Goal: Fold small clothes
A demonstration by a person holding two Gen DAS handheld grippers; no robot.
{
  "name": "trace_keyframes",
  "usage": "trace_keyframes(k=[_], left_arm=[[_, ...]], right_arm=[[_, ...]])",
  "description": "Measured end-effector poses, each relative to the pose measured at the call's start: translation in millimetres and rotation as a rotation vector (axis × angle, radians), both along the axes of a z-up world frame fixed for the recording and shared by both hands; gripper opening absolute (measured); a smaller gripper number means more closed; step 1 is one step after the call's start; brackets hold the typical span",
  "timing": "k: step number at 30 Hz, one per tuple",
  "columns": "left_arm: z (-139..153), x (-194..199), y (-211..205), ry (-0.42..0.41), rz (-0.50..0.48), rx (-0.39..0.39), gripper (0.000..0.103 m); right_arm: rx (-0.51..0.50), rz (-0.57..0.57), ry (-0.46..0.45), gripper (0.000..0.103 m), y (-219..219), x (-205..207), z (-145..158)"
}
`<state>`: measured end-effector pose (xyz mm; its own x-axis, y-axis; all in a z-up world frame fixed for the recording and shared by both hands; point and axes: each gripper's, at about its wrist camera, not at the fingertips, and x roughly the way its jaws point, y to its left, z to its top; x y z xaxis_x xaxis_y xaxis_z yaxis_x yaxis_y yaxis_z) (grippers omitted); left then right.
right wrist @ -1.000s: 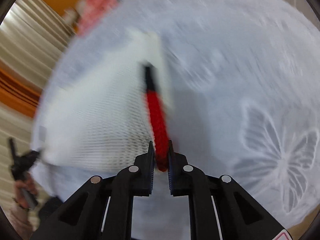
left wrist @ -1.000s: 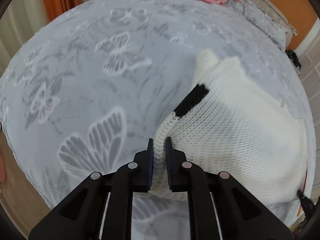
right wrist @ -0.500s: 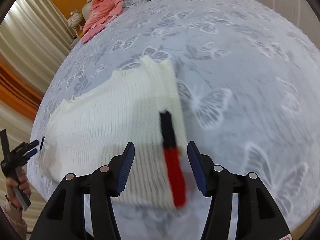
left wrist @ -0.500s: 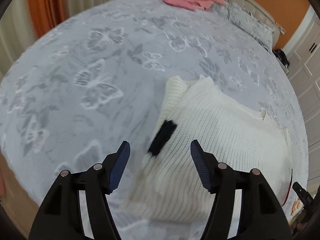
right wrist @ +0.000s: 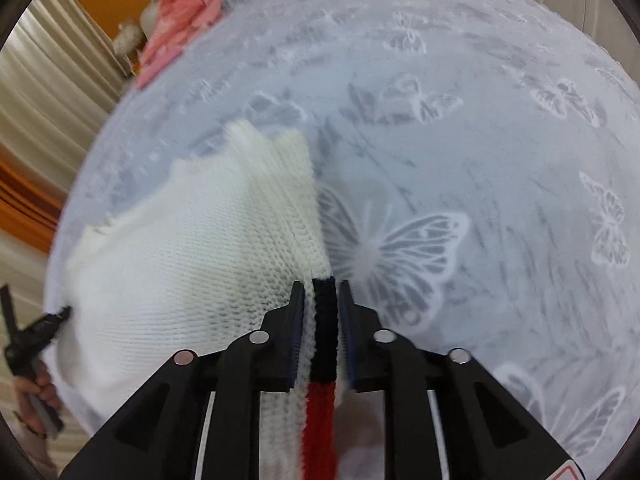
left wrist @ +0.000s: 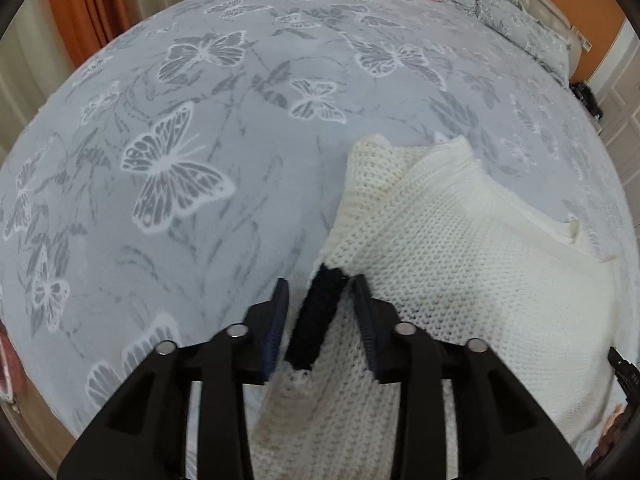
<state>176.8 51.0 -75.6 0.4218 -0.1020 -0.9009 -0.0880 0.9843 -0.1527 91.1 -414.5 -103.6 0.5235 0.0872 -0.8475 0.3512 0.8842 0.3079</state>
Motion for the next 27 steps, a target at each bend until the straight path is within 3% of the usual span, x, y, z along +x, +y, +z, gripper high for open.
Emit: trace_keyframes(k=[2,4,5,9,11,15,17,18,19,20,21,24,27], left_arm=[[7.9,-10.8,9.9,-0.011,0.016,-0.058,0.046],[16.9,-31.7,22.9,-0.038,0.043,-0.102,0.055],[19.1,-40.5,26.5,-0.039,0.055,-0.112,0.06],[13.0,-82.1,40.9,0.012,0.108,-0.211,0.071],[2.4,-94.8,41.2,0.054,0.124,-0.234,0.071],[-14.6,-100.9,35.0,0.095,0.159,-0.27,0.071],[-22.9,-99.5,34.7,0.103,0.221,-0.295,0.073],[-24.4,-99.8,34.9,0.099,0.251,-0.304,0.073],[-23.7,-98.0,34.2,0.091,0.277,-0.306,0.072],[-22.2,-97.1,34.6,0.082,0.285,-0.3,0.057],[-20.1,-94.7,35.6,0.072,0.277,-0.322,0.024],[-14.4,-93.2,48.6,0.1,0.316,-0.378,0.015],[-2.6,-96.0,58.7,0.089,0.291,-0.359,0.014]], right_arm=[[0.003,-0.008,-0.027,0.05,5.7,-17.6,13.6],[0.015,-0.021,-0.034,0.066,10.3,-38.3,19.1],[0.041,-0.021,-0.021,0.069,15.1,-51.4,17.0],[0.144,-0.025,0.039,0.069,24.5,-90.5,-8.6],[0.255,-0.054,0.057,0.069,23.5,-102.4,-26.8],[0.397,-0.095,0.023,0.07,24.3,-99.3,-43.5],[0.473,-0.133,-0.009,0.07,24.9,-92.0,-49.9],[0.509,-0.152,-0.025,0.066,24.7,-87.5,-53.2],[0.523,-0.172,-0.04,0.034,24.9,-84.3,-54.7],[0.528,-0.187,-0.041,0.013,25.6,-79.8,-55.2],[0.518,-0.212,-0.048,0.013,24.6,-78.7,-51.2],[0.412,-0.208,-0.093,0.011,18.2,-85.2,-19.0],[0.309,-0.176,-0.065,0.01,3.3,-105.9,-3.6]])
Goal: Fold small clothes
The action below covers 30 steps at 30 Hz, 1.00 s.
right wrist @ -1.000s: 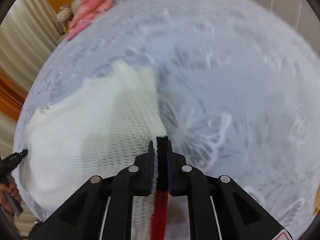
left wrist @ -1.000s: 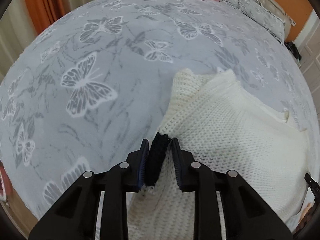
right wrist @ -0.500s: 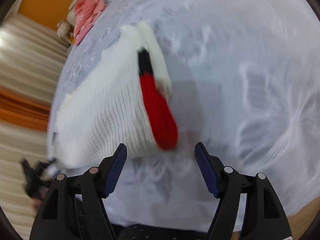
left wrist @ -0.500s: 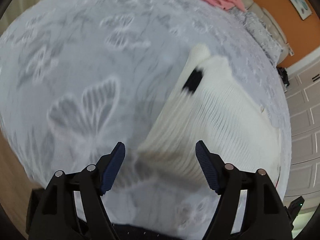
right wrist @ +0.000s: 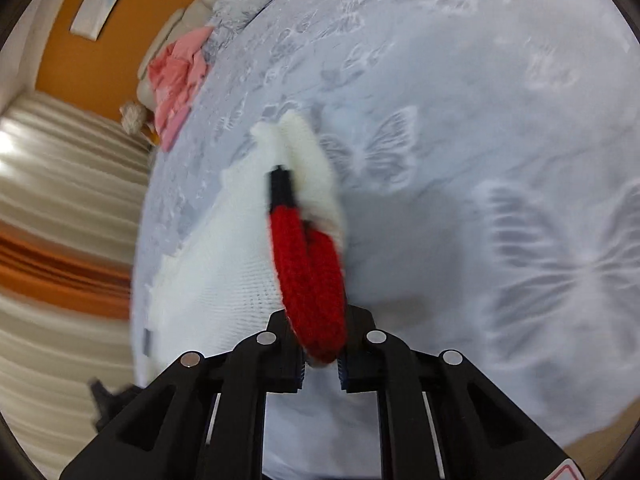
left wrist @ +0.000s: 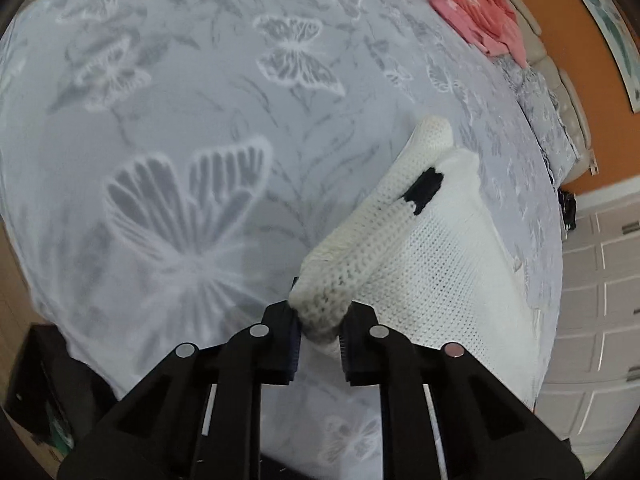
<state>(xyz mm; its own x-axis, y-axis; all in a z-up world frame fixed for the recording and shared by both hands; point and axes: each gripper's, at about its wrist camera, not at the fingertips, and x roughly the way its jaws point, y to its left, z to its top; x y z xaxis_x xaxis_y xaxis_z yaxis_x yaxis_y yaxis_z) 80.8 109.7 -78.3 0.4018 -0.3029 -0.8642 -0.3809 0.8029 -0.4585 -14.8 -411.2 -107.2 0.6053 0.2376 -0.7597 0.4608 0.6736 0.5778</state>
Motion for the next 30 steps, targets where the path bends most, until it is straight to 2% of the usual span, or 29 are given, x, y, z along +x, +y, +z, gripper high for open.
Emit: trace_keyframes(k=[4,7,9,10,11,12,15,16,18,19,22,24,25,28,30], left_arm=[[-10.0,-15.9,-4.6,0.061,-0.063,0.005,0.014],[-20.6,-22.9,-11.2,0.057,-0.094,0.046,0.021],[-14.3,-26.3,-14.2,0.037,-0.11,0.066,0.028],[-8.3,-27.2,-13.7,0.032,-0.114,0.078,0.033],[2.1,-28.3,-12.0,0.019,-0.115,0.109,0.041],[14.1,-29.6,-9.4,-0.006,-0.113,0.146,0.045],[43.7,-28.1,-1.4,-0.083,-0.09,0.223,0.05],[52.9,-23.4,-1.3,-0.115,-0.086,0.227,0.05],[67.7,-13.0,-10.6,-0.168,-0.11,0.223,0.051],[72.0,-3.8,-20.8,-0.182,-0.136,0.222,0.051],[73.9,29.8,-65.1,-0.199,-0.237,0.225,0.055],[62.1,49.3,-98.3,-0.193,-0.306,0.292,0.058],[55.6,57.9,-108.2,-0.185,-0.323,0.32,0.058],[36.1,72.9,-119.9,-0.159,-0.332,0.343,0.059],[21.4,84.2,-118.2,-0.125,-0.315,0.359,0.061]], right_arm=[[-0.046,0.012,0.083,0.01,-14.8,-20.3,-17.1],[-0.032,0.066,0.122,0.018,-8.9,-15.6,-40.6],[-0.045,0.057,0.111,0.029,-6.8,-14.3,-31.2],[-0.072,0.046,0.115,0.046,-6.2,-16.3,-23.3],[-0.134,0.028,0.112,0.049,-6.3,-21.4,-10.2],[-0.177,0.023,0.101,0.049,-5.4,-23.9,0.1],[-0.258,0.052,0.01,0.049,0.9,-20.3,36.1],[-0.26,0.072,-0.011,0.044,3.3,-15.5,42.5],[-0.258,0.154,-0.034,0.022,16.9,14.9,52.8],[-0.268,0.194,-0.024,0.007,25.8,33.4,54.2],[-0.341,0.267,0.017,0.005,42.5,69.9,50.2],[-0.424,0.283,0.059,0.005,48.3,104.4,43.4],[-0.445,0.272,0.069,0.012,44.5,118.7,39.9],[-0.476,0.251,0.076,0.049,30.1,142.5,33.0],[-0.469,0.257,0.075,0.052,22.4,157.1,26.8]])
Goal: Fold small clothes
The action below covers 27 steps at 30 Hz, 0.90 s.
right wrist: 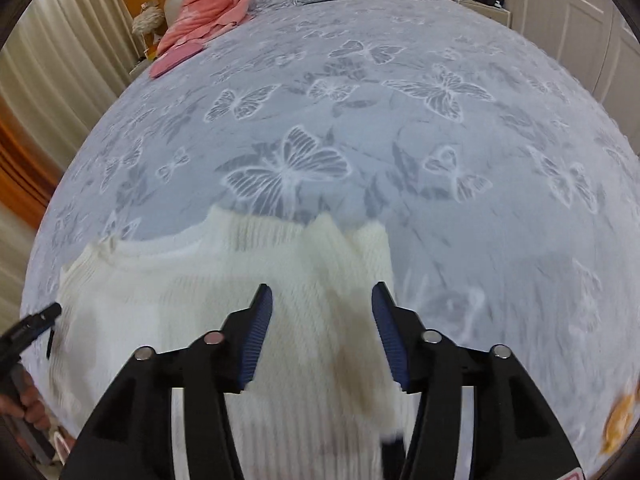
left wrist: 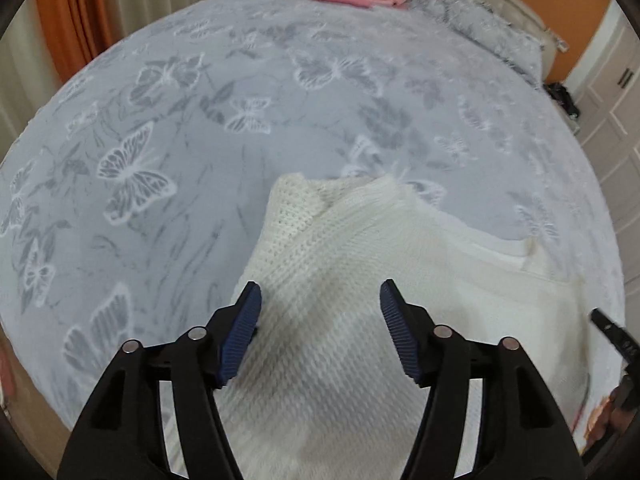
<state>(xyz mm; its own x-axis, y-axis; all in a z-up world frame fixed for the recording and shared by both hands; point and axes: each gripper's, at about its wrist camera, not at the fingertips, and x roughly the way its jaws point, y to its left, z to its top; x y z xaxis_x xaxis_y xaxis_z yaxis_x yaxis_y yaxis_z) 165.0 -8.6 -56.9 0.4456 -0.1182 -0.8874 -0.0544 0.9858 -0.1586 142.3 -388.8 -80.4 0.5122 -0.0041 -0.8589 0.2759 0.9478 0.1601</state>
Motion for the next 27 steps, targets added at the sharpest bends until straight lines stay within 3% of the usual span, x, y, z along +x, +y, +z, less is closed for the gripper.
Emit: trace_keyframes(k=[1,2,4,5,9,11,13,15,19,24,27], left_arm=[[-9.4,6.1,1.6,0.012,0.017,0.008,0.061],[-13.8,7.3,4.9,0.013,0.029,0.023,0.061],[-20.3,9.3,8.8,0.015,0.048,0.047,0.061],[-25.3,11.0,13.5,0.026,0.059,0.03,0.064],[-35.7,11.4,26.4,0.035,0.095,-0.027,0.074],[-37.6,11.2,24.2,0.022,0.084,-0.005,0.075],[-34.1,10.1,21.7,0.02,0.081,0.01,0.075],[-28.2,7.6,23.8,0.02,0.08,-0.011,0.073],[-10.2,-10.0,36.8,-0.019,0.096,-0.081,0.073],[-1.4,-44.7,49.3,-0.033,0.134,-0.16,0.073],[-0.9,-67.9,46.3,-0.039,0.12,-0.153,0.073]], right_arm=[[0.025,0.01,0.018,0.052,-4.4,8.6,-7.9],[0.039,0.018,0.035,0.044,-3.5,17.0,-13.9],[0.065,0.046,0.068,0.008,-5.2,29.1,-25.1],[0.064,0.045,0.077,0.008,-7.0,33.7,-26.2],[0.035,0.016,-0.032,0.007,-13.8,39.1,-1.7],[0.02,0.01,0.065,0.008,-19.5,50.3,-25.1],[0.025,0.013,0.064,0.01,-17.3,46.2,-25.1],[0.003,-0.005,0.014,0.017,-10.1,30.6,-6.7],[0.0,0.017,-0.077,0.017,18.1,-25.7,15.9],[0.052,0.015,-0.046,0.017,50.1,-79.4,-0.6],[0.075,-0.029,-0.006,0.017,55.3,-98.1,-13.8]])
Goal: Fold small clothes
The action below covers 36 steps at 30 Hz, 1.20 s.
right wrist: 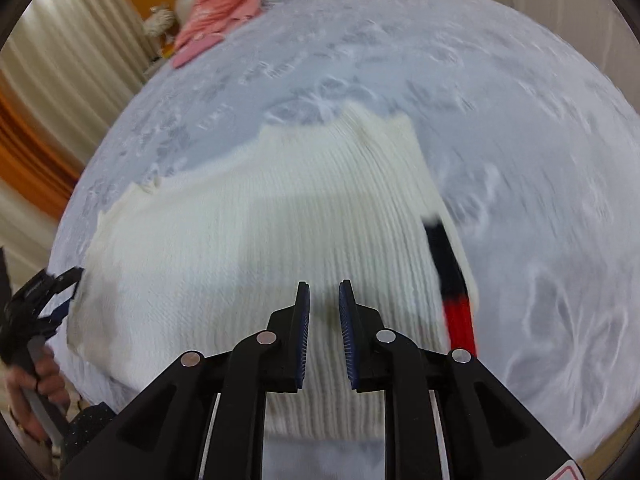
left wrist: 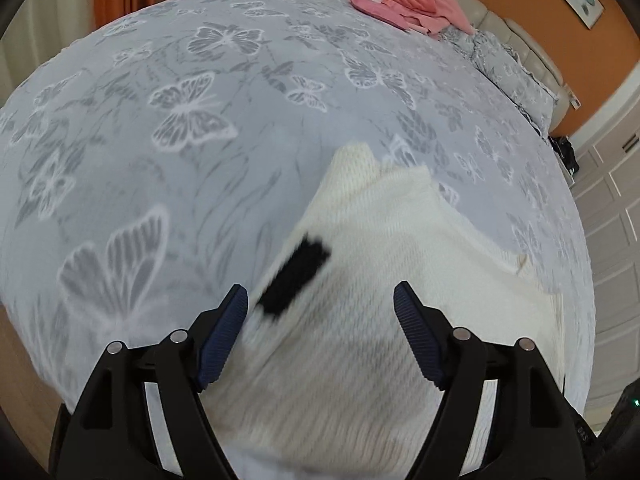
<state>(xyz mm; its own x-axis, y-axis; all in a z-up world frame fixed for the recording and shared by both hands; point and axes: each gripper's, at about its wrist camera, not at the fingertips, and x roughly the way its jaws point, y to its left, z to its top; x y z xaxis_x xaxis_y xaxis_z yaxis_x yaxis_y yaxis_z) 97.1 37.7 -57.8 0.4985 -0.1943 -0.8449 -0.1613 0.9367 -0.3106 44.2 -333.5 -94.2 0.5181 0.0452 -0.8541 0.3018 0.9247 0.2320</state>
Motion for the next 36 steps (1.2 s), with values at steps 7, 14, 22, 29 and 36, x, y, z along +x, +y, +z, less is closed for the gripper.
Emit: trace_keyframes(k=[7,14,22,29,36], left_arm=[[-17.8,-25.1,-17.0,-0.013,-0.025,0.165,0.073],[-23.0,-31.6,32.4,-0.014,0.14,-0.057,0.073],[-32.0,-26.3,37.4,0.041,0.148,-0.124,0.081],[-40.5,-15.9,31.1,0.087,0.074,-0.138,0.094],[-43.0,-17.2,28.0,0.05,0.048,-0.15,0.098]], right_arm=[[-0.005,-0.044,0.097,0.017,-4.3,-6.3,-32.5],[0.033,0.008,-0.006,0.024,27.8,5.0,11.6],[-0.021,0.238,0.012,0.024,116.7,95.3,18.8],[-0.135,0.294,0.11,0.024,148.3,139.2,-10.0],[-0.136,0.311,0.174,0.028,147.8,148.4,-35.5]])
